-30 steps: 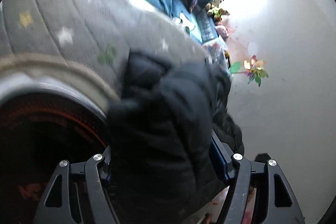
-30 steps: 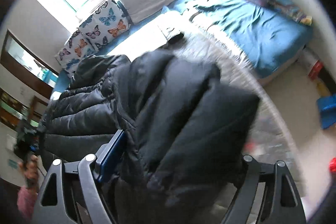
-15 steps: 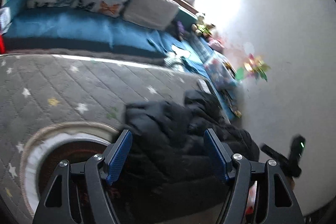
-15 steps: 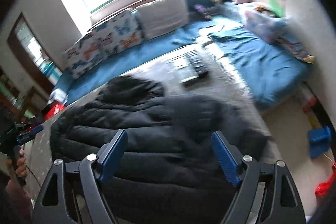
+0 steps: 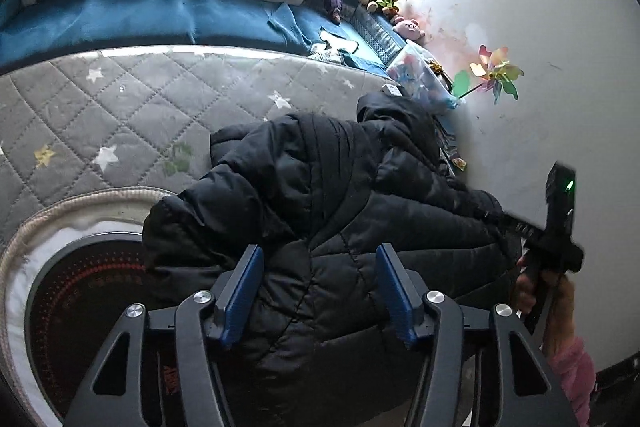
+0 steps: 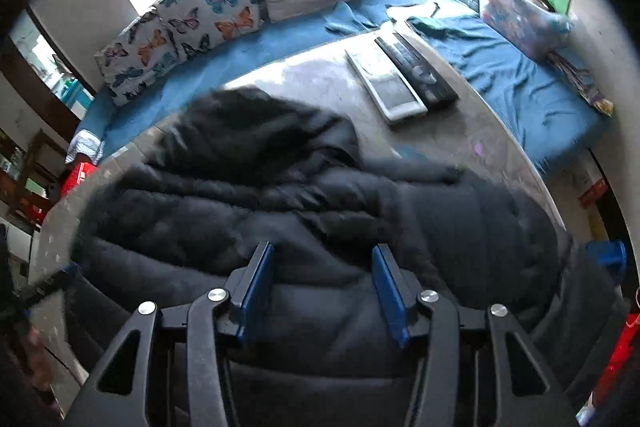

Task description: Fold large clothes

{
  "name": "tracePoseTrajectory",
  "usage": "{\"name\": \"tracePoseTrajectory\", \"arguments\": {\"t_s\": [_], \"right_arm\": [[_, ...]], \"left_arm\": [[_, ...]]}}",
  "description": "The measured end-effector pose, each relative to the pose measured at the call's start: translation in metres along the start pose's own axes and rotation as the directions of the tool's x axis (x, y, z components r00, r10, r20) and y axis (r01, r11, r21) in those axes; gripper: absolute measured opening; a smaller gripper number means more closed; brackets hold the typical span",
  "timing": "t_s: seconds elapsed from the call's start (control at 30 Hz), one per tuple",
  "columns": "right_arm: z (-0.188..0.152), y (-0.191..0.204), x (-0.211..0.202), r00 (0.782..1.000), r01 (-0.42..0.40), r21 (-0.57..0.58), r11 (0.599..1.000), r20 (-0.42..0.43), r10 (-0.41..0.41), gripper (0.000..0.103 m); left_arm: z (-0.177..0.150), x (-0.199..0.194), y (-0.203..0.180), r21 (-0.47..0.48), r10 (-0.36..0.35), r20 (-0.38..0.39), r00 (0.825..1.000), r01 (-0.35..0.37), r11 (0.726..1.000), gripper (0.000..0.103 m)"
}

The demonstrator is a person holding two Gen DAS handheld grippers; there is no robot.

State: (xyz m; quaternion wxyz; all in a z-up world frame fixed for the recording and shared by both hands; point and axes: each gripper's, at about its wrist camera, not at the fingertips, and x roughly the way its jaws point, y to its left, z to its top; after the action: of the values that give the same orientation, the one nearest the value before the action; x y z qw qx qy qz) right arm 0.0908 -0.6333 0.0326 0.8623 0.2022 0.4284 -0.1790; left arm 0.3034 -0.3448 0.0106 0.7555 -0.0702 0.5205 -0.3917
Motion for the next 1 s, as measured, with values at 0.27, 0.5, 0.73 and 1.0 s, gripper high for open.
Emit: {"name": "tracePoseTrajectory", "arguments": {"t_s": [0.27,0.5,0.73,1.0], "right_arm": [[0.036,0.067,0.02,0.993,-0.112,-0.064,0.992,0.017,0.114,0.046],[0.042,0.071,0.093,0.992,-0.025,-0.003,1.0,-0.123,0.024,0.043],[0.035,0.077,0.052,0.998,-0.014,-0.04,0.999,-0.061,0.011,0.042],[-0.03,0.082,-0.043,0.999,-0.025,-0.176,0.984,-0.046,0.017,0.051]], "left_arm": [[-0.002,0.0,0.0,0.008,-0.016,-0.005,1.0,0.016,1.0,0.061],[-0.001,0.002,0.007,0.013,-0.038,-0.02,0.999,0.038,0.999,0.061],[-0.003,-0.003,0.001,0.039,-0.014,-0.017,1.0,0.015,0.999,0.061],[-0.026,-0.044,-0.039,0.105,-0.002,0.033,0.999,-0.002,0.994,0.061]]}}
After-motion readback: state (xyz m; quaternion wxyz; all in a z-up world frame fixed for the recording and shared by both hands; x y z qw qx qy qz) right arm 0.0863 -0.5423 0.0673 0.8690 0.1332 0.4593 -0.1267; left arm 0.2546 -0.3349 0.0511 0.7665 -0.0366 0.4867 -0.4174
